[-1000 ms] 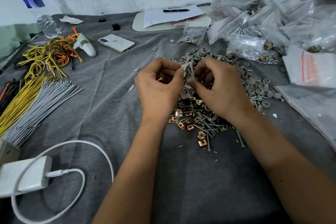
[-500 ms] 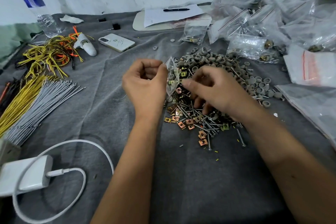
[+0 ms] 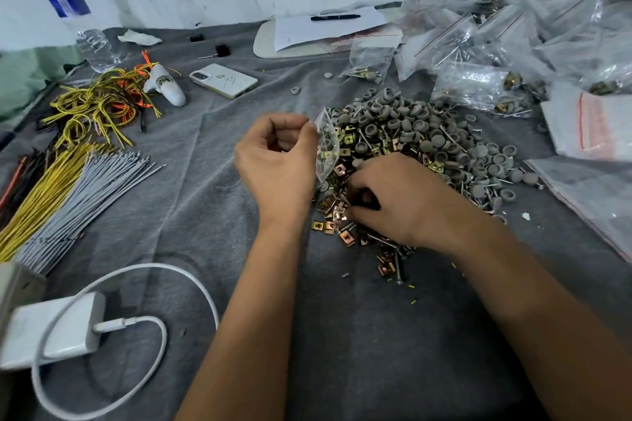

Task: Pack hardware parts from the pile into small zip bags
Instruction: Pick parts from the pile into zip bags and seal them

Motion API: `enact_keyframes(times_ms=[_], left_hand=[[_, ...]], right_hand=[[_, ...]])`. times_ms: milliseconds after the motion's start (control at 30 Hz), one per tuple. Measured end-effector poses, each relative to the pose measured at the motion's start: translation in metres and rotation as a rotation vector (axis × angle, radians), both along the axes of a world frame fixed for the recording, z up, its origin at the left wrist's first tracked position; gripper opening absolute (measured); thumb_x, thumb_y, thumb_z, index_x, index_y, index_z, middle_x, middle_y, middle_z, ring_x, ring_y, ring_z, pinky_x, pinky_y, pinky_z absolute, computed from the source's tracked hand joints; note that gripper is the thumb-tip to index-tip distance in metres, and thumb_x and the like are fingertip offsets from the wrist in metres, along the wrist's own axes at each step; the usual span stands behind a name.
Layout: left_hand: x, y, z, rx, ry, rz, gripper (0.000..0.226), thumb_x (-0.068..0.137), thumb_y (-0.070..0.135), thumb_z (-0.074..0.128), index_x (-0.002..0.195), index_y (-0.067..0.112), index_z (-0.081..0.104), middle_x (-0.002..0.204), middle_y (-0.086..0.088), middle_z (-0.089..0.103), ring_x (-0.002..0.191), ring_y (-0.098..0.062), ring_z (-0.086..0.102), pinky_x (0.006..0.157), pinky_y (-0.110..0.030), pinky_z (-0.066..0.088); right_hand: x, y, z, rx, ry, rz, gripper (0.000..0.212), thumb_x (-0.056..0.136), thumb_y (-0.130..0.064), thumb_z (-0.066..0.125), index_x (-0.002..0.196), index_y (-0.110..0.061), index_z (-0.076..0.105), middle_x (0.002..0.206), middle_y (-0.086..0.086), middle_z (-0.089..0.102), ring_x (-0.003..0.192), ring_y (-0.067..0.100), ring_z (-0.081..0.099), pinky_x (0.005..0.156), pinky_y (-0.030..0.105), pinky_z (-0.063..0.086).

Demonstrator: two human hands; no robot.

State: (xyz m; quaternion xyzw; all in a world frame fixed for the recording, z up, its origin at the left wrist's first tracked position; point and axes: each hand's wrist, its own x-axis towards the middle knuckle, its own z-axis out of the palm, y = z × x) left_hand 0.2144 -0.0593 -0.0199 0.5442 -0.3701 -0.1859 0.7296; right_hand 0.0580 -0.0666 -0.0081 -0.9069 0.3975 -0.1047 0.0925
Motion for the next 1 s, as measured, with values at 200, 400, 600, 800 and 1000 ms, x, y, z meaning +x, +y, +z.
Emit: enact_keyframes(times_ms=[200, 400, 600, 800, 1000], left_hand=[[-0.001, 0.000, 0.000, 0.012, -0.012, -0.013, 0.014, 0.083, -0.002, 0.076, 0.079, 0.011, 0.073, 0.067, 0.002, 0.066, 0.058, -0.005, 0.056, 0.056, -0.018, 0.045], [-0.010, 0.005, -0.001, 0.081, -0.169, -0.165, 0.014, 0.082, -0.001, 0.076, 0.078, 0.012, 0.073, 0.062, 0.004, 0.067, 0.055, -0.005, 0.056, 0.052, -0.020, 0.045], [-0.019, 0.006, -0.002, 0.100, -0.409, -0.172, 0.013, 0.081, 0.000, 0.075, 0.077, 0.012, 0.073, 0.066, 0.005, 0.070, 0.058, -0.006, 0.063, 0.055, -0.020, 0.050], [-0.015, 0.003, -0.002, 0.094, -0.171, -0.142, 0.013, 0.082, 0.000, 0.075, 0.079, 0.013, 0.074, 0.063, 0.005, 0.067, 0.057, -0.007, 0.058, 0.054, -0.023, 0.047], [-0.007, 0.001, 0.001, 0.076, 0.127, -0.125, 0.016, 0.084, -0.004, 0.077, 0.079, 0.011, 0.074, 0.068, -0.006, 0.065, 0.058, -0.016, 0.053, 0.052, -0.026, 0.046]], right_hand=[[-0.010, -0.007, 0.003, 0.054, -0.511, -0.012, 0.006, 0.095, -0.026, 0.071, 0.094, -0.020, 0.070, 0.088, -0.013, 0.065, 0.078, 0.001, 0.061, 0.073, 0.020, 0.049], [-0.013, -0.007, 0.008, -0.137, -0.551, -0.087, 0.015, 0.095, -0.015, 0.072, 0.109, -0.014, 0.077, 0.094, -0.002, 0.073, 0.084, 0.009, 0.067, 0.078, 0.024, 0.053], [-0.012, -0.010, 0.005, -0.232, -0.270, -0.069, 0.014, 0.088, -0.010, 0.076, 0.102, -0.010, 0.079, 0.088, -0.002, 0.056, 0.084, 0.021, 0.058, 0.075, 0.032, 0.047], [-0.011, -0.008, 0.004, -0.066, -0.642, -0.153, 0.031, 0.077, -0.011, 0.089, 0.101, -0.021, 0.072, 0.084, -0.010, 0.070, 0.069, 0.001, 0.065, 0.064, 0.007, 0.047], [-0.014, -0.007, 0.008, -0.053, -0.744, -0.184, 0.019, 0.078, -0.024, 0.088, 0.085, -0.020, 0.071, 0.080, -0.014, 0.068, 0.072, 0.004, 0.068, 0.060, 0.017, 0.056]])
